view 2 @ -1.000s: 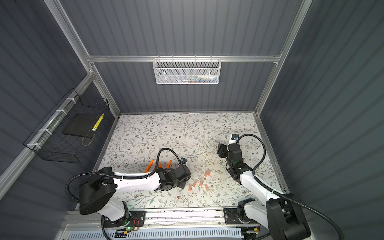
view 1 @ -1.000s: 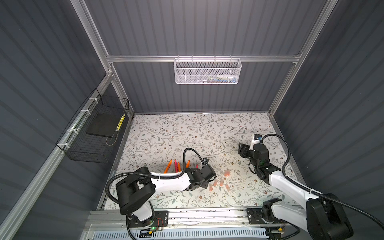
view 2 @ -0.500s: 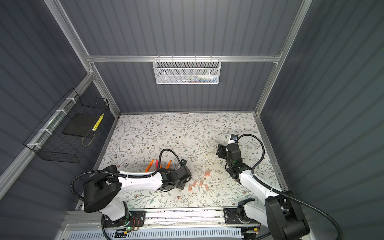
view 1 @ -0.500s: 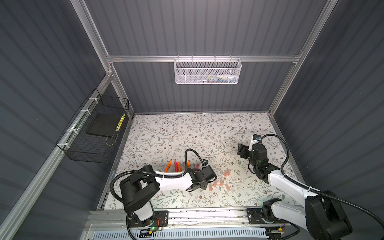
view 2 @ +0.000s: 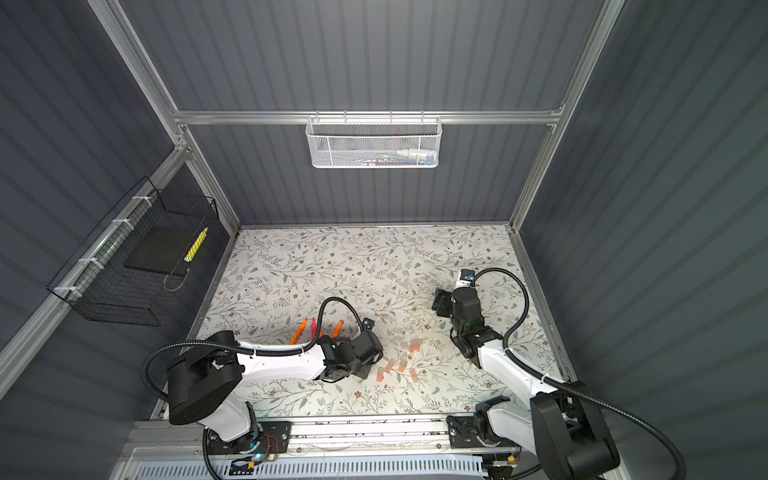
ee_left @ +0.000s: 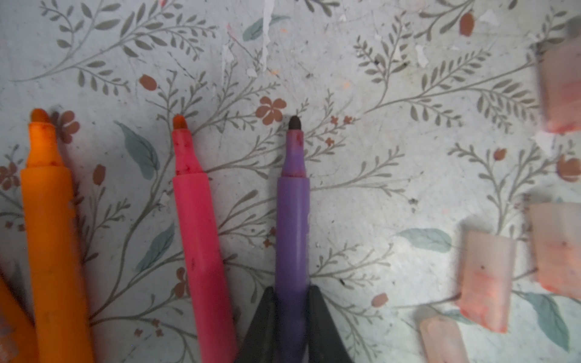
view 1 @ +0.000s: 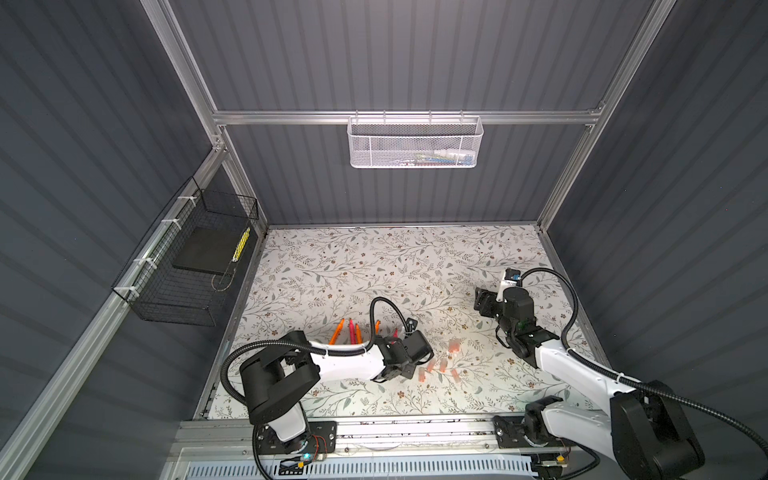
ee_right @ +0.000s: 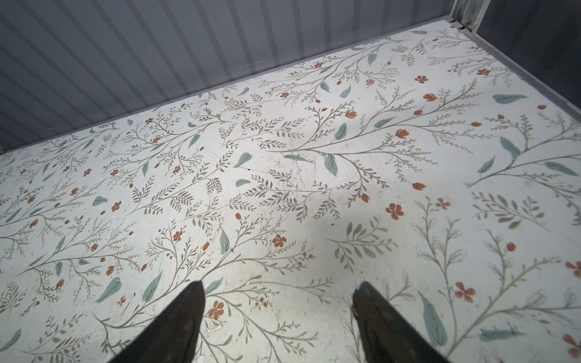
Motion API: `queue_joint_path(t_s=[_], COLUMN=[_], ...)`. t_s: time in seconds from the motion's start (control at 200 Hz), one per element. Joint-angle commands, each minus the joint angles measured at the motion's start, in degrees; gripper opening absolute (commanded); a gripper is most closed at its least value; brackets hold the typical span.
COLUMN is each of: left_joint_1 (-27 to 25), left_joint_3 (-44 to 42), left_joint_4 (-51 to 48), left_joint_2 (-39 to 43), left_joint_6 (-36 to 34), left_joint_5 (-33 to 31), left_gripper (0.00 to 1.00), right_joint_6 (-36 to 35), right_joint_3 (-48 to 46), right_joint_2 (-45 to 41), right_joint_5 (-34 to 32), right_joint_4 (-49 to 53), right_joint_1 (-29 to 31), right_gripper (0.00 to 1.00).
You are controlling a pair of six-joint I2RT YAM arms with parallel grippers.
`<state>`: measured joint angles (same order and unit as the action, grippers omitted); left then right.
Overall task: Insert the pens into the pen caps
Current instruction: 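Close the left gripper on the purple marker's body and lift it, then raise the purple marker tip-up with the left gripper while the right gripper approaches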
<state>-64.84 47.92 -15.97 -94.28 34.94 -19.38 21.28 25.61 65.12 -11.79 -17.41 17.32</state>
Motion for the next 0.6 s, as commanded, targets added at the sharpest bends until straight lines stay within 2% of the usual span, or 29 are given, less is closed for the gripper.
queue_joint_path(t_s=[0.0,0.275,0.415,0.505,0.595], left_joint_1=[1.76,2.87,3.14,3.14,3.14], left_joint_3=[-1.80,0.23,0.26,0.24,-0.08], left_joint_4=[2.84,10.63,15.61,17.59,19.96], left_joint_2=[0.64,7.85,10.30,9.81,9.69], left_joint_6=[-1.62,-8.16,-10.59,-12.08,-13.11], left_joint_5=[2.87,3.09,3.49,3.94,4.45], left_gripper=[0.11,0.07,0.07,0.00,0.00], right_joint_6=[3.02,11.92,17.92,21.17,23.72], right_joint_3=[2.32,-3.27,-6.96,-8.32,-9.65], right_joint_2=[-4.26,-18.32,-22.41,-23.09,-22.77], right_joint_5=[1.25,8.95,14.81,18.09,20.24], right_joint_4=[5.04,6.67,1.36,-2.63,-7.06], right_joint_1=[0.41,7.64,11.10,12.65,13.60], right_gripper=[0.77,0.78,0.78,0.78,0.75])
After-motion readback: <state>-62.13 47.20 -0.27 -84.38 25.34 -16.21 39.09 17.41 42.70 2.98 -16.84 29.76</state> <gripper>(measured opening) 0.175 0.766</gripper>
